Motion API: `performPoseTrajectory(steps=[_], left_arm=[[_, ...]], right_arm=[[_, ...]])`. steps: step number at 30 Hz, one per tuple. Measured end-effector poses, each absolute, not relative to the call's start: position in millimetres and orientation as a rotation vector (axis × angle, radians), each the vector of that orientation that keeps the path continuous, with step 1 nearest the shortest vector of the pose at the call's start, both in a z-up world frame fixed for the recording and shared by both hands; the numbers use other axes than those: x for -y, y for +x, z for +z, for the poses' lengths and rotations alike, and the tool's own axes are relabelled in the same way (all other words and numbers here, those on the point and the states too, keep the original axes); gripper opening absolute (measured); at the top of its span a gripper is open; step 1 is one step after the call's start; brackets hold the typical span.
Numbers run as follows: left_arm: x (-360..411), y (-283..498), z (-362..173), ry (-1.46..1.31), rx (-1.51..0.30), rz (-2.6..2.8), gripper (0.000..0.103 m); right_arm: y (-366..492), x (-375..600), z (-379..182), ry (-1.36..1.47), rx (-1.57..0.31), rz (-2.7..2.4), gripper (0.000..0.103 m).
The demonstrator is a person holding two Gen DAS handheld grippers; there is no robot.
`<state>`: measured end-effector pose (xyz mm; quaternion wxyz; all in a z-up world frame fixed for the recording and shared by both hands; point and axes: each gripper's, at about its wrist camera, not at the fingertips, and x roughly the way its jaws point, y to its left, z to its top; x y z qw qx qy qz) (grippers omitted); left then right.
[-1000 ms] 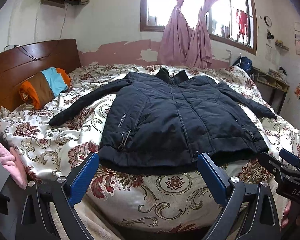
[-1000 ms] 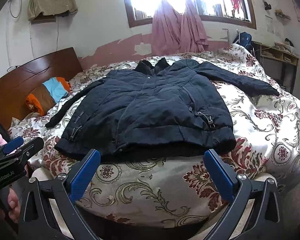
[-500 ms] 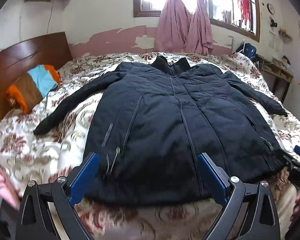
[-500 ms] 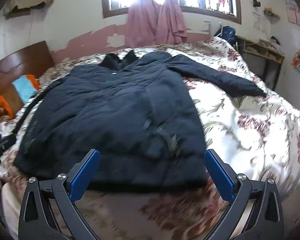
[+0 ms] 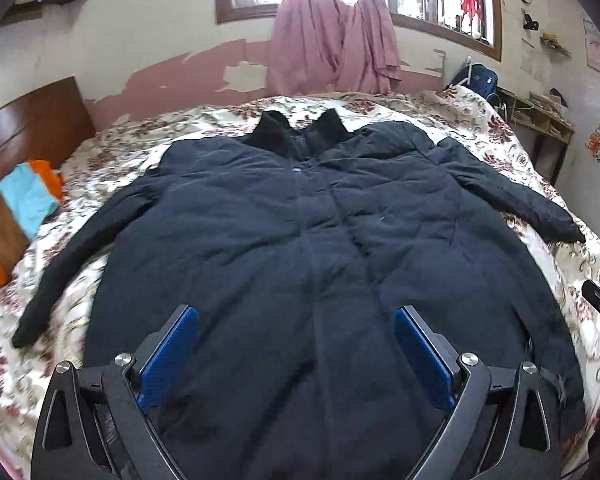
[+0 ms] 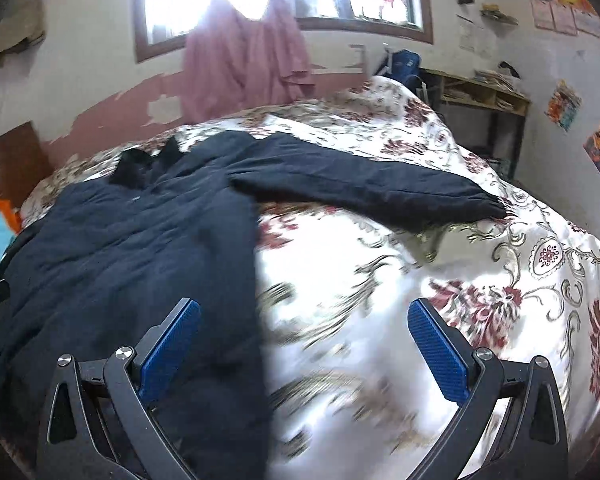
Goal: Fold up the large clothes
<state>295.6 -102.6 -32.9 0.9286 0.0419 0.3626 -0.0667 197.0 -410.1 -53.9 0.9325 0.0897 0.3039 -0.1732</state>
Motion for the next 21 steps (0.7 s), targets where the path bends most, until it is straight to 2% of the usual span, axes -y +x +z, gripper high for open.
performPoseTrajectory(steps=[7, 21], left_arm=[[155.1, 356.4, -42.5, 0.057, -0.753, -0.214, 0.099], [275.6, 475.4, -65.5, 0.045, -0.762, -0.325, 0.099]], right_arm=[[236.2, 509.0, -72.6, 0.385, -0.616, -0.423, 0.102], [314.2, 665.3, -130.6, 0.797, -0.477, -0.549, 0.102]])
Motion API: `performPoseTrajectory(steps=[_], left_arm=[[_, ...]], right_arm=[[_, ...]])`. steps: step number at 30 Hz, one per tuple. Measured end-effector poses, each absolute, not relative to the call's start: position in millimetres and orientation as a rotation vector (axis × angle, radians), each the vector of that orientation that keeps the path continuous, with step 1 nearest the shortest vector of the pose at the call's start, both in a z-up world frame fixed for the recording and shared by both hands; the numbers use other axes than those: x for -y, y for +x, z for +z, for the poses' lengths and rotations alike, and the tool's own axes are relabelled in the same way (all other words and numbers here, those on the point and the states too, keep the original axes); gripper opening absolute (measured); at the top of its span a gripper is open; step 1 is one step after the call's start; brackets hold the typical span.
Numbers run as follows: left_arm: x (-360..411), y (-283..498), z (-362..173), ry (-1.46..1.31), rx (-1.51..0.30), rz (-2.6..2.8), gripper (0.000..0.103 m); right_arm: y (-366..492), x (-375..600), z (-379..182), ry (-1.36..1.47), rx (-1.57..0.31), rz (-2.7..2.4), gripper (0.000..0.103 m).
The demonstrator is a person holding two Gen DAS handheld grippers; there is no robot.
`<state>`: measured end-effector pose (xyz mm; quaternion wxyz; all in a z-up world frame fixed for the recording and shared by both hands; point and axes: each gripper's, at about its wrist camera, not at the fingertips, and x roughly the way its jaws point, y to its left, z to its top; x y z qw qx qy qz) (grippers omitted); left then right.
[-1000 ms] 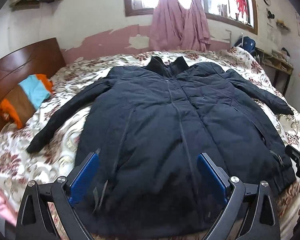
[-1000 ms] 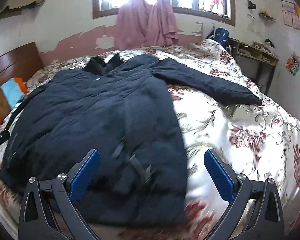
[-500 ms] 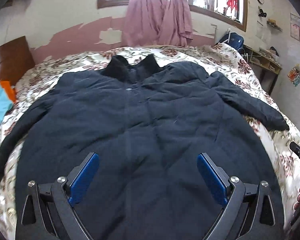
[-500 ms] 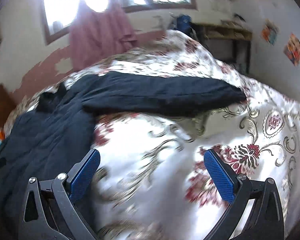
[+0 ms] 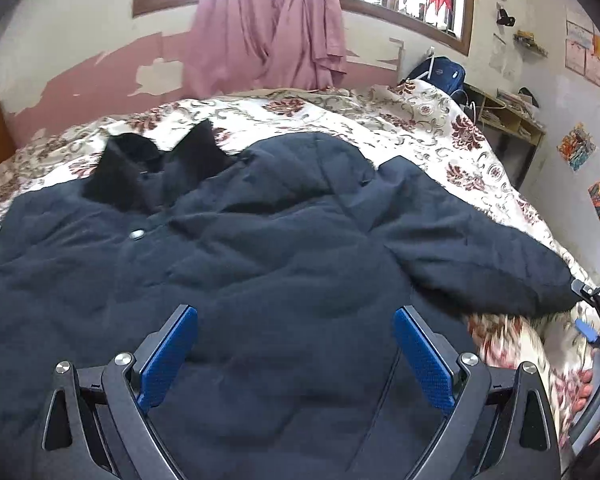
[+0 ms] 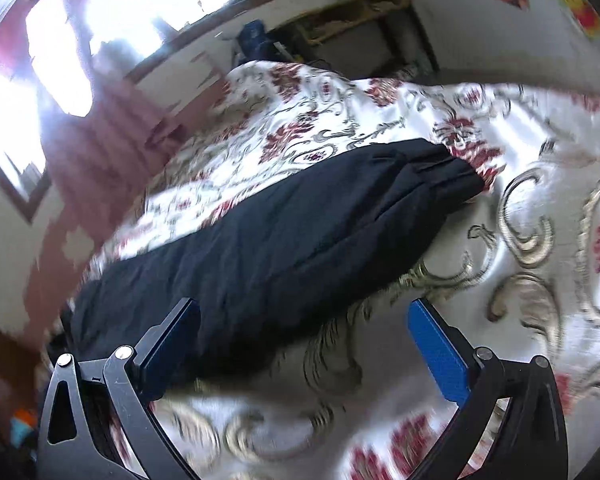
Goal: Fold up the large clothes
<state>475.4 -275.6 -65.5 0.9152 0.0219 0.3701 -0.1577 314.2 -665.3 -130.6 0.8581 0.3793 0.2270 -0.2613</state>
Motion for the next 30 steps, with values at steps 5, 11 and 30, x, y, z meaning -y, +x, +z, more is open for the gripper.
performPoseTrajectory(steps=[5, 11, 30], left_arm=[[300.5, 511.5, -75.4, -0.020, -0.792, -0.380, 0.099], [331.1, 534.4, -104.1, 0.022, -0.856, -0.396, 0.099], [264.5, 520.4, -90.7, -0.192, -0.957, -0.438, 0.101]], right_arm=[[318.2, 687.6, -156.6, 0.981, -0.403, -0.557, 0.101], [319.5, 698.9, -176.2, 1.068, -0.285, -0.545, 0.087], [349.6, 610.4, 4.2, 0.501, -0.218, -0.457, 0.006]])
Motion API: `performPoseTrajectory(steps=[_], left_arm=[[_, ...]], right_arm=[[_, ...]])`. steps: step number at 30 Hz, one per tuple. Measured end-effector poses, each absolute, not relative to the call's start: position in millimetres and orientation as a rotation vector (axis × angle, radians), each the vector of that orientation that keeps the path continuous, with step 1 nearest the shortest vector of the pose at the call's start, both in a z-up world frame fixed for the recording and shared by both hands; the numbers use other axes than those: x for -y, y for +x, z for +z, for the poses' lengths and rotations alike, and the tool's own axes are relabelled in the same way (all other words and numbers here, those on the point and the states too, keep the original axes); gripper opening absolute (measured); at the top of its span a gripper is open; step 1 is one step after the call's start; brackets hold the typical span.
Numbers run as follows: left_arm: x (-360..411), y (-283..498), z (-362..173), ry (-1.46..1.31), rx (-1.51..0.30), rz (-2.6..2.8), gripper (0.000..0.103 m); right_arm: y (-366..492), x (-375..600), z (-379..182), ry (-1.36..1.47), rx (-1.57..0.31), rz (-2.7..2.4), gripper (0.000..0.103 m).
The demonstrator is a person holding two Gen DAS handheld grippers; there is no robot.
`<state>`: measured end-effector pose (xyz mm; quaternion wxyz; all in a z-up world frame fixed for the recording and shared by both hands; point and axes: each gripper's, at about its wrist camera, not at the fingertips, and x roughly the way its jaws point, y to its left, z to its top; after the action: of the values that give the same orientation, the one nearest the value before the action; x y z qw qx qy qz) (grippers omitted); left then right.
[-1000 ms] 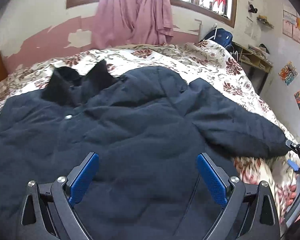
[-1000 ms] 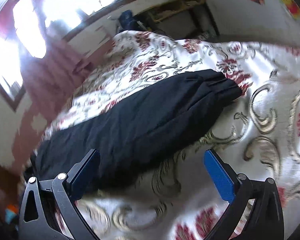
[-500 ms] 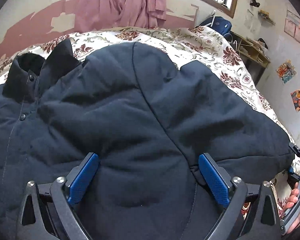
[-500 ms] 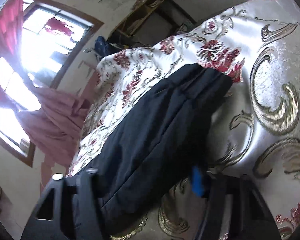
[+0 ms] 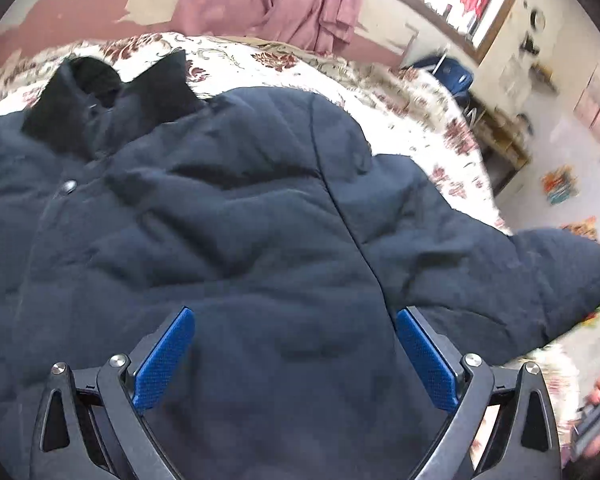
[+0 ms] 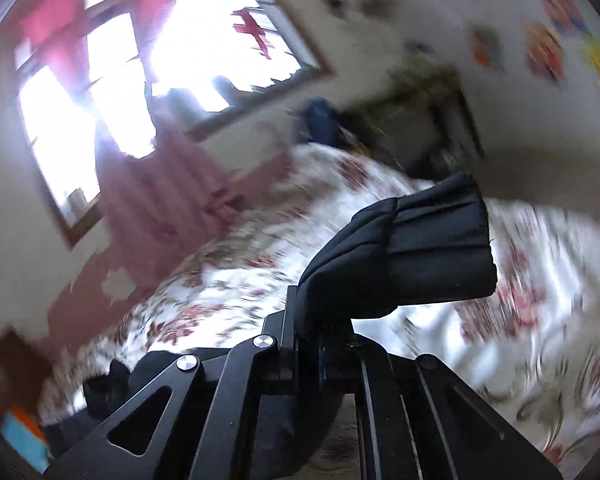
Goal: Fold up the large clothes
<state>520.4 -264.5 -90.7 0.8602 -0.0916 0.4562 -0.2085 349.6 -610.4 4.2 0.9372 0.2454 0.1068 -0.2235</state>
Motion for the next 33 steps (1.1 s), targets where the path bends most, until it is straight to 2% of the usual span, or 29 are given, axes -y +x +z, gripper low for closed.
performPoseTrajectory(steps=[6, 12, 18, 23, 26, 28, 30, 31, 33], left_arm=[[160.0, 487.5, -59.4, -0.233, -0.914, -0.390, 0.102], [37.4, 467.1, -49.1, -0.310, -0.878, -0.286, 0.102], [-50.9, 449.4, -57.2, -0.406, -0.840, -0.243, 0.102], [-77.6, 442.9, -73.2, -0.465, -0.833, -0.287, 0.102], [-83.1, 440.2, -78.2, -0.490, -0.820, -0.340, 0.102], [-80.2, 442.2, -81.2, -0.502, -0.816, -0.388, 0.102], [-75.6, 446.2, -83.3, -0.511, -0.825, -0.407, 0.102], [-74.4, 447.5, -83.5, -0.512, -0.828, -0.412, 0.102], [-64.3, 451.3, -83.5, -0.519, -0.840, -0.441, 0.102]], right_arm=[[388.8, 488.6, 75.5, 0.144, -0.189, -0.331, 0.006], [425.6, 341.2, 79.6, -0.156, -0.251, -0.141, 0.006], [435.3, 221.8, 27.7, -0.366, -0.395, 0.018, 0.006], [434.8, 160.4, -45.6, -0.492, -0.608, 0.158, 0.006], [442.4, 144.6, -80.1, -0.511, -0.780, 0.236, 0.010], [436.4, 142.1, -94.1, -0.490, -0.867, 0.275, 0.017], [429.1, 151.5, -93.9, -0.419, -0.909, 0.311, 0.057], [418.8, 159.4, -88.4, -0.333, -0.921, 0.357, 0.063], [398.5, 178.5, -78.7, -0.231, -0.925, 0.395, 0.066]])
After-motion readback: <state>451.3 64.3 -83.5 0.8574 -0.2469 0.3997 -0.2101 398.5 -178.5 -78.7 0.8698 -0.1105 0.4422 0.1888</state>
